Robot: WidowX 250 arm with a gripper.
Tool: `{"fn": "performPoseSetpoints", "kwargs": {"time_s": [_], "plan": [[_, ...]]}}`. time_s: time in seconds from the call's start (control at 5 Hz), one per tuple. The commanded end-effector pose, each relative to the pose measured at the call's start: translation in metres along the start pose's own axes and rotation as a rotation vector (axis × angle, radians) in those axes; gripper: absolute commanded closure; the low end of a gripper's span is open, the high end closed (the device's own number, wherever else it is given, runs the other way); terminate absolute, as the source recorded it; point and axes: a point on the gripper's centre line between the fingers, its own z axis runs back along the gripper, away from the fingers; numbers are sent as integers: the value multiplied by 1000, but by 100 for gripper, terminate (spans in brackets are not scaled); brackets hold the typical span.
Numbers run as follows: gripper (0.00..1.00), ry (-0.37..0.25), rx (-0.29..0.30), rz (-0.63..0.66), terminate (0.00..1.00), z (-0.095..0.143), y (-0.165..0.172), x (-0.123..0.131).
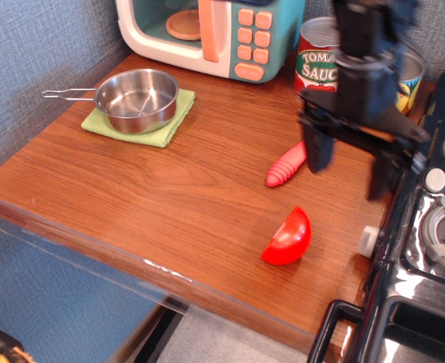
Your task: Put the tomato between the green rag and the red spoon.
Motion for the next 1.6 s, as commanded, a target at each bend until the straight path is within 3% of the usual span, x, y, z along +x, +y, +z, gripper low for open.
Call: {"fn": "performPoseSetpoints", "kwargs": {"time_s": [0.0,0.2,0.4,0.6,0.8,1.0,1.2,1.4], "plan": [[0,117,130,91,0,2,4,-27],[0,147,246,164,0,1,15,-36],[0,79,259,219,0,-16,17,-41],[0,-104,217,197,0,-35,20,-42],[0,-213,173,193,0,-47,30,-44],[0,-276,120,186,0,-51,41,-43],[0,-271,112,199,0,-53,43,-42],[100,-259,122,199,0,-53,44,-42]]}}
